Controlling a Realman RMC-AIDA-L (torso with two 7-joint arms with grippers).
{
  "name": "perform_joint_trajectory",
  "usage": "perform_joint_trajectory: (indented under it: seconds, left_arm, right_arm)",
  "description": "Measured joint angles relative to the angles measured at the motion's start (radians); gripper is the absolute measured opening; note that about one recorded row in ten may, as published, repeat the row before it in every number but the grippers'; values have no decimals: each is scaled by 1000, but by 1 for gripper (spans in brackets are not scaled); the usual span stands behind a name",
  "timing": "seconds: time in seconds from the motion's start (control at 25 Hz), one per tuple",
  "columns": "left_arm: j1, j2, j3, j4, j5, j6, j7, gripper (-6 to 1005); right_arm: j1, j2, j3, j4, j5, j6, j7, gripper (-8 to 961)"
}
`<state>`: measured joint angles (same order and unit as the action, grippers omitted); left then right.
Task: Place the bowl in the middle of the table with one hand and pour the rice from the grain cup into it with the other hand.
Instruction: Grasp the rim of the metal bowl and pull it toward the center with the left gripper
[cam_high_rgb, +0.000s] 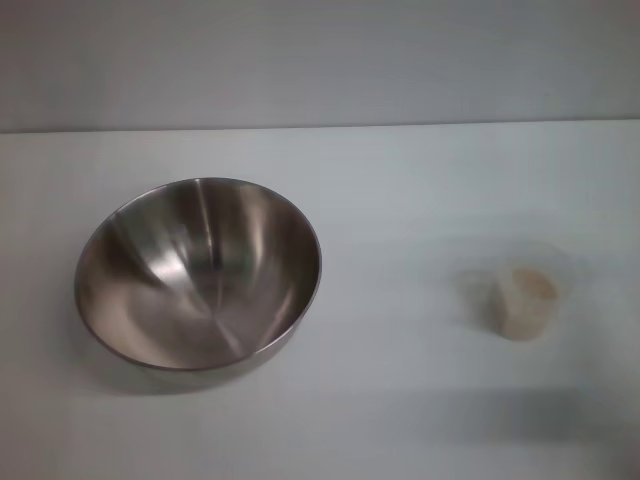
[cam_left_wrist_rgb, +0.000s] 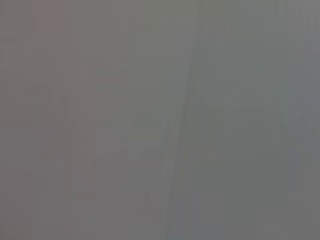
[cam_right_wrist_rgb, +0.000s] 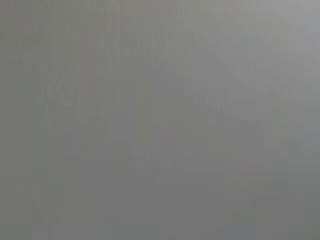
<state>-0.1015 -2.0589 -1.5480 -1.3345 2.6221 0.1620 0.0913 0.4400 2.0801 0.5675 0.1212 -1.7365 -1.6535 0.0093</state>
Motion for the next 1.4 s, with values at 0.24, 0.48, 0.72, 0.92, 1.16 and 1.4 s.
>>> perform_joint_trajectory:
  seconds: [0.24,0.48,0.72,0.92,1.16,1.4]
  left_arm:
    - [-11,0,-101,-258,0,-532,24,807]
    - [-22,-1,-173,-490,0,-998,64,807]
    - [-41,-3,-215,-567,0,-1231,60,807]
    - [-79,-5,-246,-552,0,-1379,46,807]
    - [-94,-4,-249,-524,10,-1427,44,806]
    - [-123,-6,-244,-475,29,-1475,44,806]
  right_arm:
    - [4,0,0,0,0,1,0,530]
    - [6,0,0,0,0,-5,0,530]
    - [12,-2,0,0,0,-18,0,530]
    - [15,-3,0,-6,0,-27,0,530]
    - [14,-3,0,-11,0,-32,0,530]
    - [10,-3,0,-16,0,-33,0,530]
